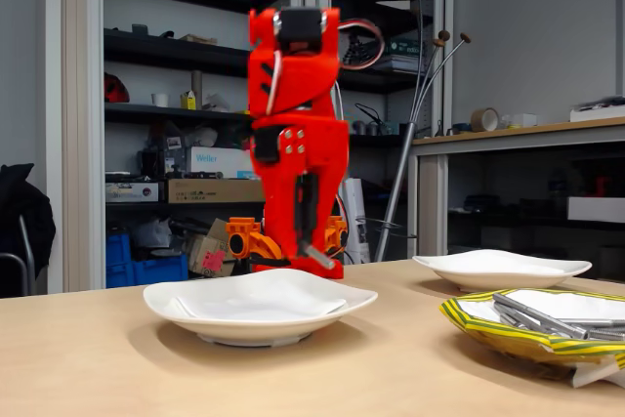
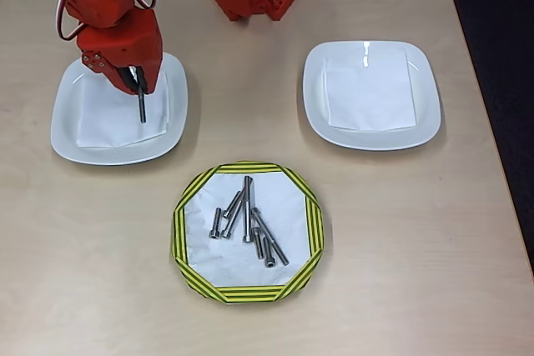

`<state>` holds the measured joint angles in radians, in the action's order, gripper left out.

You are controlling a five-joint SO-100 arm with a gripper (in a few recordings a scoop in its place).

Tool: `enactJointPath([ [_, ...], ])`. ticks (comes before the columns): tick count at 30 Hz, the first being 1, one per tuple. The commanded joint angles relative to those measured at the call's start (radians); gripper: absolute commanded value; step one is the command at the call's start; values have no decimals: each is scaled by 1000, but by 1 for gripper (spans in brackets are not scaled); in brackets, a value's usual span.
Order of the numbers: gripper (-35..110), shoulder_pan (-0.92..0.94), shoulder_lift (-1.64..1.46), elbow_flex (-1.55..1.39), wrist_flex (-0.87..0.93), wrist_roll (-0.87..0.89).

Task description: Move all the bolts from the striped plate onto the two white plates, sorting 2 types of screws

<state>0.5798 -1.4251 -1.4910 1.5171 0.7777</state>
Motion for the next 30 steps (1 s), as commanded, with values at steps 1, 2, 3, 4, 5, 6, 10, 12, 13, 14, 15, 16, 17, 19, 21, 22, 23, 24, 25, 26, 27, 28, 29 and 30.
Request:
enactJointPath([
  [1, 0, 80, -38, -15, -28, -78],
  [2, 0, 94, -26, -14, -35, -97],
  [3, 0, 106, -12, -12, -48, -120],
  [4, 0, 117, 2, -8, -57, -132],
  [5, 3, 126, 14, -8, -63, -146],
  [6, 8, 133, 23, -6, -64, -156],
  [10, 14, 129, 38, 0, -75, -179],
  [12, 15, 109, 34, 0, -75, -178],
  [13, 16, 97, 31, 0, -75, -172],
  [14, 16, 81, 25, 0, -74, -160],
  [15, 16, 58, 15, 0, -74, -143],
  [16, 16, 28, 6, 9, -69, -121],
  [17, 15, -12, 3, 34, -54, -95],
  [19, 15, -110, 3, 104, -40, -38],
  [21, 16, -222, 17, 179, -40, 38],
  [22, 16, -278, 31, 212, -40, 84],
  [23, 16, -330, 46, 239, -49, 130],
  [24, 16, -376, 58, 252, -71, 187],
  [25, 16, -420, 67, 259, -101, 244],
  [26, 16, -459, 77, 261, -140, 298],
  [27, 16, -492, 84, 261, -175, 345],
  [28, 16, -522, 95, 255, -209, 391],
  [29, 17, -548, 104, 249, -244, 434],
  [30, 17, -569, 112, 244, -278, 471],
])
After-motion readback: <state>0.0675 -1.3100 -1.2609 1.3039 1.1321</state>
